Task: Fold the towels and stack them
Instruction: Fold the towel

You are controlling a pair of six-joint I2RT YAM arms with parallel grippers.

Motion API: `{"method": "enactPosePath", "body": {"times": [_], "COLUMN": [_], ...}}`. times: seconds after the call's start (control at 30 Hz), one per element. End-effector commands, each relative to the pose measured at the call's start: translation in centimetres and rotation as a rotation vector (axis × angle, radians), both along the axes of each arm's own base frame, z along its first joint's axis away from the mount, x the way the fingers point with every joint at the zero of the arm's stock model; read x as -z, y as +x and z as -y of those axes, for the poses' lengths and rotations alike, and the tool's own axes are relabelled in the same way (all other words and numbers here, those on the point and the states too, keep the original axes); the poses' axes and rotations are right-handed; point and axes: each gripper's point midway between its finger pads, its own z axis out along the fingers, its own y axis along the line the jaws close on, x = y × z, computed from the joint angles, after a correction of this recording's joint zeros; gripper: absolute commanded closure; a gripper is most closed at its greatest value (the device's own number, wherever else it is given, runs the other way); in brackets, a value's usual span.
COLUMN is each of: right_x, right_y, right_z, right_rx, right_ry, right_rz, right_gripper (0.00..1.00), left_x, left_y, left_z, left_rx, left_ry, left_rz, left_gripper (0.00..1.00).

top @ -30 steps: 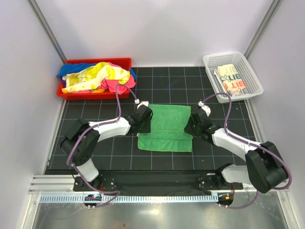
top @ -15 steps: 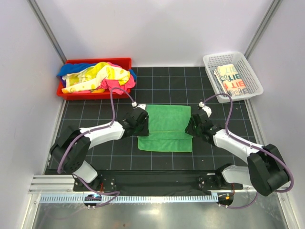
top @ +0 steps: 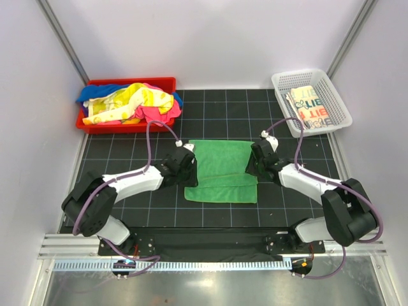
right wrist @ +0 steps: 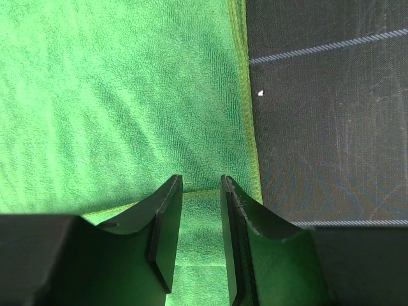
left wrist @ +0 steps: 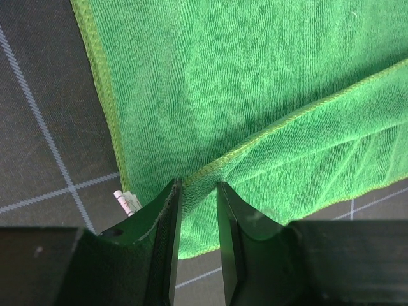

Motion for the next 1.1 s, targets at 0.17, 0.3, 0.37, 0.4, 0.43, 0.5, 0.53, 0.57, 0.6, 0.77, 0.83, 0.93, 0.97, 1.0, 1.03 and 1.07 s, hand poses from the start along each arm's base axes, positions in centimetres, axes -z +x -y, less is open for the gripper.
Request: {"method": "enactPosePath", "body": {"times": [0.17,0.3,0.37,0.4,0.43,0.5,0.53,0.57,0.6,0.77,0.83,0.93,0.97,1.0,1.03,1.07], "right_x": [-0.8,-0.8,-1.0,-0.9,-0.9,-1.0,-1.0,-1.0,-1.0,-1.0,-1.5,-2.2,-2.2,-2.5,-3.0,-3.3], "right_y": [0.6,-0.2,-0.7,-1.0,-1.1,-1.7,-1.9,-2.3,-2.5,-4.1,-4.6,-5.3,-5.6,-5.7,-5.8,-5.9], "right_z": [-0.7,-0.5,-0.6,-0.5,-0.5,-0.5,-0.4,-0.4,-0.4,-0.1,0.1,0.8,1.1,1.2,1.5,1.5], "right_rx": [-0.024,-0.031,-0.041,-0.044,-0.048,-0.056,-0.056,-0.061,-0.065,-0.075,-0.076,-0.062,-0.059,-0.053,-0.042,-0.040], "right_ry": [-0.005,0.000,0.012,0.013,0.017,0.025,0.031,0.035,0.040,0.051,0.058,0.056,0.051,0.052,0.054,0.059], "right_rz": [0.037,0.036,0.037,0.033,0.032,0.030,0.031,0.029,0.028,0.023,0.033,0.054,0.053,0.065,0.076,0.083], "right_gripper": [0.63,0.63,0.63,0.63,0.63,0.63,0.63,0.63,0.63,0.63,0.63,0.63,0.63,0.63,0.63,0.63], "left_x": [-1.4,-1.0,-0.8,-0.7,-0.7,-0.6,-0.6,-0.7,-0.6,-0.1,0.2,0.4,0.6,0.6,0.7,0.8], "left_y": [-1.3,-1.9,-2.3,-2.4,-2.5,-2.7,-2.8,-2.8,-3.0,-3.7,-4.0,-4.2,-4.3,-4.4,-4.4,-4.6], "left_z": [0.9,0.8,0.8,0.8,0.8,0.7,0.6,0.7,0.6,0.1,0.0,-0.2,-0.4,-0.5,-0.5,-0.6], "left_rx": [0.057,0.070,0.078,0.080,0.082,0.084,0.085,0.085,0.087,0.093,0.097,0.096,0.095,0.094,0.092,0.095], "left_ry": [-0.066,-0.063,-0.065,-0.065,-0.067,-0.067,-0.067,-0.073,-0.071,-0.065,-0.062,-0.058,-0.053,-0.052,-0.051,-0.052], "left_rz": [0.008,-0.002,-0.008,-0.011,-0.012,-0.012,-0.012,-0.009,-0.014,-0.023,-0.033,-0.035,-0.039,-0.038,-0.040,-0.045], "left_gripper": [0.69,0.69,0.69,0.69,0.69,0.69,0.69,0.69,0.69,0.69,0.69,0.69,0.69,0.69,0.69,0.69]}}
